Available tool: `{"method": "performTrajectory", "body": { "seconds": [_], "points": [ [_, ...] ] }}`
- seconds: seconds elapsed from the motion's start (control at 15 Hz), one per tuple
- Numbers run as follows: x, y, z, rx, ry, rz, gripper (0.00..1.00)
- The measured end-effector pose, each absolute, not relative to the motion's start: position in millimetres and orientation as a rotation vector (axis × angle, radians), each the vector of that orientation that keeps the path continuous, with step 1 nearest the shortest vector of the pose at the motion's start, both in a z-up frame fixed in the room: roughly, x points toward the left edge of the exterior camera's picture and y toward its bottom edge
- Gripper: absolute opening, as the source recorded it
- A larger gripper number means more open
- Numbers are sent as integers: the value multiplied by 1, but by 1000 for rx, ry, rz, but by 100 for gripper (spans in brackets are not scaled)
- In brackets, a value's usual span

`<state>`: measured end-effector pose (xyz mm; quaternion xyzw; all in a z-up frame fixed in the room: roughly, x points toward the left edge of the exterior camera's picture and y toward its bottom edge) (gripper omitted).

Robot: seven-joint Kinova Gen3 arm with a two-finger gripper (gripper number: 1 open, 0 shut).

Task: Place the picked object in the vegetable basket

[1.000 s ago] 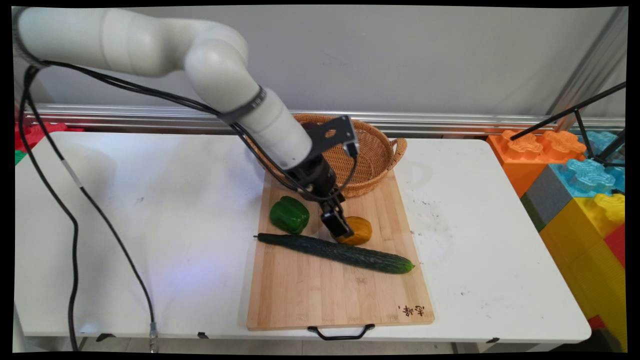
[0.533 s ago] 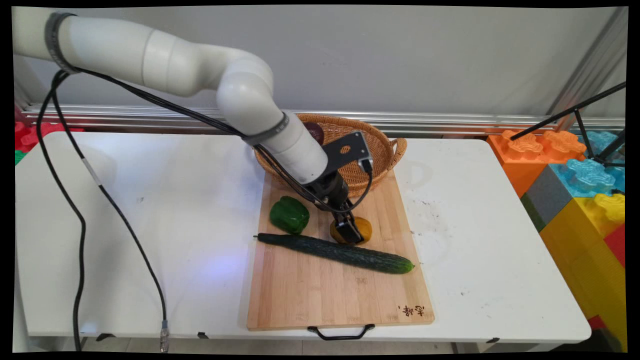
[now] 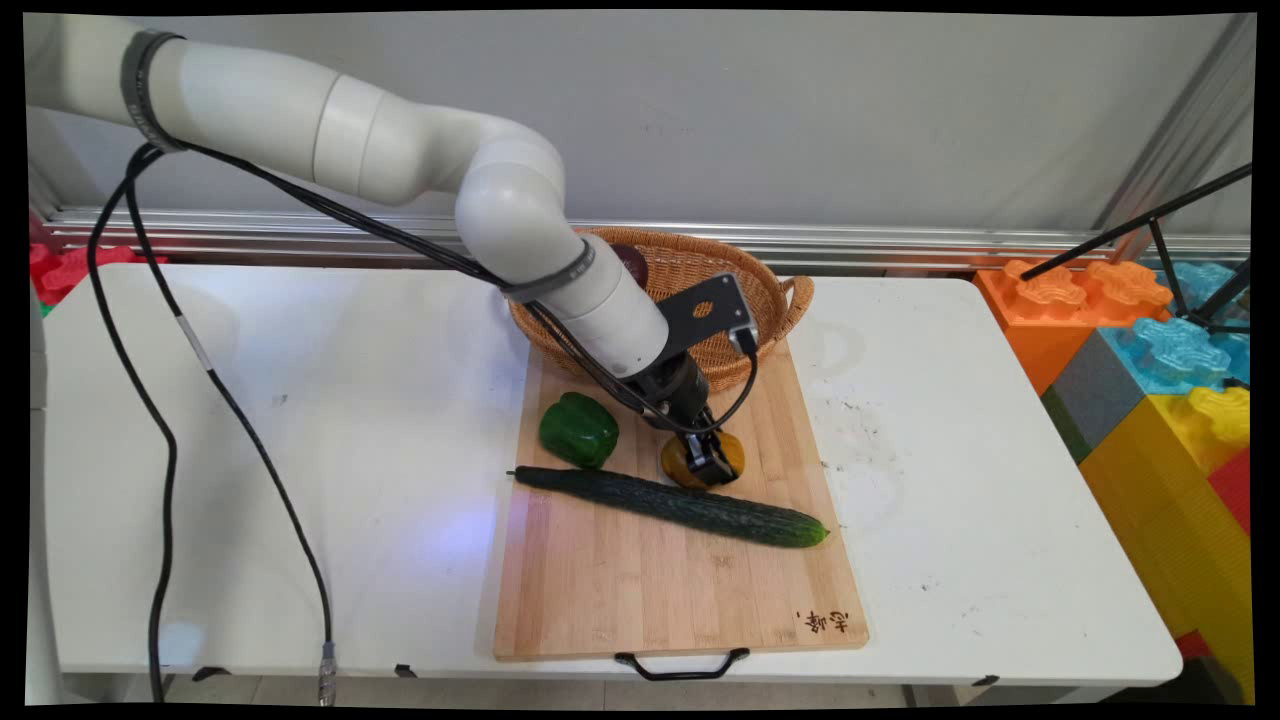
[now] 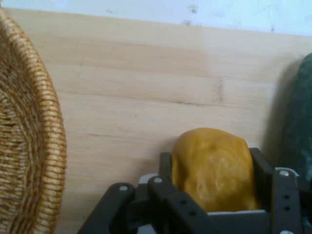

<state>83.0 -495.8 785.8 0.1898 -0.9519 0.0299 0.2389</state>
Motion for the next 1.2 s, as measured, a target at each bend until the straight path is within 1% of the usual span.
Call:
{"method": "performTrajectory", "body": {
  "seconds": [0.13, 0.53, 0.73, 0.87, 1.0, 1.2],
  "points": [
    [84, -495, 795, 521, -2603, 69, 0],
    [82, -497, 859, 543, -2562, 54, 0],
    [77, -517, 895, 584, -2511, 138, 0],
    [79, -537, 911, 628, -2478, 210, 0],
    [84, -559, 915, 684, -2455, 274, 0],
    [94, -593, 902, 786, -2437, 337, 0]
  ]
}}
